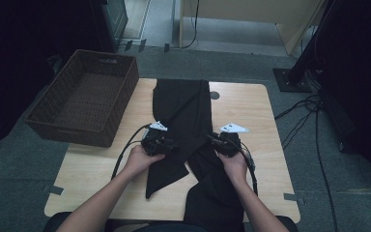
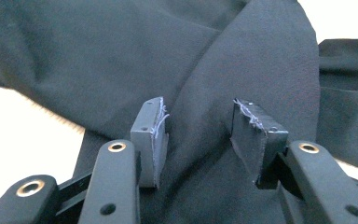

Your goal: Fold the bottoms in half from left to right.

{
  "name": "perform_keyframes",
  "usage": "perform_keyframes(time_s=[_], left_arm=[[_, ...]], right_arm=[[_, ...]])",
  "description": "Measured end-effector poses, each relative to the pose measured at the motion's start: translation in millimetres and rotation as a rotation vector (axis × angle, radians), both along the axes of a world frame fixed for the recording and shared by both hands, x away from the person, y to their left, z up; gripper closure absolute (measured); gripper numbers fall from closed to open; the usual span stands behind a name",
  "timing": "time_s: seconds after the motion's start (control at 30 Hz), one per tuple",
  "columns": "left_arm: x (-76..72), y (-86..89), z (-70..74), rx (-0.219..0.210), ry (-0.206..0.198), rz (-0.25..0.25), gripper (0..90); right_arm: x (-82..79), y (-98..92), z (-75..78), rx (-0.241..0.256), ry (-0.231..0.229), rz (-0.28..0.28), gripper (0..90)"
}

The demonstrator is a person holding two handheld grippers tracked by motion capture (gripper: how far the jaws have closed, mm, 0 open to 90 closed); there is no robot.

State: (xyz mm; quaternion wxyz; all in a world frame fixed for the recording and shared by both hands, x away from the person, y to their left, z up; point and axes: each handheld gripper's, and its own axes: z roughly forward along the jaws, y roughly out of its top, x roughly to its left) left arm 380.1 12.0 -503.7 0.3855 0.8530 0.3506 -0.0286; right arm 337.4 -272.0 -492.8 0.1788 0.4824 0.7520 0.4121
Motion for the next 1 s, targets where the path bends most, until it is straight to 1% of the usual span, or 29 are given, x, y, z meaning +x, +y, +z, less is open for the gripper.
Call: perform_keyframes(time_s=[0.03,0.07,0.1,0.17,0.23,0.27,0.3,0.33,0.37,0.4,0.47,0.5,0.53,0.6,0.63,0.7,0.73,0.77,0.8,0.87,1.0], left_arm=[[-0.7,0.6,0.8,0.005,-0.003,-0.006,53.1],[-1.5,1.9,2.3,0.013,-0.011,-0.015,52.0],[-2.6,3.4,4.4,0.013,-0.023,-0.014,50.7],[-4.1,8.6,7.6,-0.005,-0.032,-0.004,49.0],[-5.1,16.6,8.8,-0.006,-0.038,0.013,46.4],[-5.0,19.7,8.5,-0.007,-0.037,0.017,45.9],[-4.8,22.8,7.3,-0.015,-0.027,0.028,45.9],[-4.4,25.7,6.1,-0.021,-0.013,0.031,45.5],[-4.2,27.7,4.2,-0.021,-0.011,0.031,45.4],[-4.4,28.3,2.4,-0.013,-0.007,0.033,45.4],[-4.4,27.8,-1.0,0.019,-0.007,0.025,46.1],[-5.4,28.1,-1.9,0.013,-0.02,0.03,47.5],[-5.6,28.6,-1.8,0.017,-0.021,0.032,50.1],[-6.5,29.9,-2.0,0.024,-0.018,0.026,58.6],[-6.8,30.5,-1.8,0.034,-0.016,0.017,65.6],[-6.3,31.7,-1.3,0.05,0.011,-0.009,79.9],[-6.6,32.2,-0.9,0.059,0.017,-0.022,85.6],[-6.9,32.8,0.0,0.061,0.024,-0.028,89.6],[-6.6,34.1,1.2,0.053,0.036,-0.032,90.0],[-5.3,38.6,5.9,0.023,0.067,-0.031,90.0],[-6.9,48.5,20.0,-0.051,0.066,-0.025,90.0]], right_arm=[[-4.7,3.1,-0.3,0.004,0.013,0.025,73.0],[-9.1,6.5,-2.0,-0.012,0.019,0.048,73.9],[-12.8,9.8,-5.1,-0.027,0.025,0.061,74.1],[-16.7,14.0,-12.6,-0.037,0.044,0.08,74.2],[-18.0,16.1,-18.2,-0.043,0.063,0.085,74.1],[-19.3,16.1,-19.6,-0.036,0.071,0.084,74.0],[-20.0,16.2,-20.0,-0.038,0.072,0.085,74.0],[-20.3,16.3,-20.4,-0.047,0.078,0.093,73.9],[-20.3,16.6,-21.2,-0.053,0.082,0.099,73.7],[-20.6,17.0,-21.7,-0.054,0.088,0.102,73.7],[-21.2,19.2,-22.8,-0.055,0.083,0.104,73.8],[-21.6,20.3,-23.2,-0.061,0.077,0.107,74.1],[-22.5,21.7,-23.8,-0.067,0.066,0.108,74.1],[-26.2,26.5,-25.9,-0.064,0.044,0.111,74.0],[-27.6,29.4,-26.3,-0.071,0.034,0.115,73.6],[-29.0,36.0,-26.7,-0.076,0.027,0.128,73.1],[-28.4,39.1,-26.9,-0.073,0.025,0.129,72.8],[-27.2,41.9,-27.2,-0.071,0.023,0.132,72.8],[-26.2,45.1,-27.8,-0.068,0.018,0.132,72.9],[-23.6,51.0,-28.7,-0.065,0.008,0.131,72.9],[-20.3,60.8,-28.7,-0.068,0.005,0.123,71.2]])
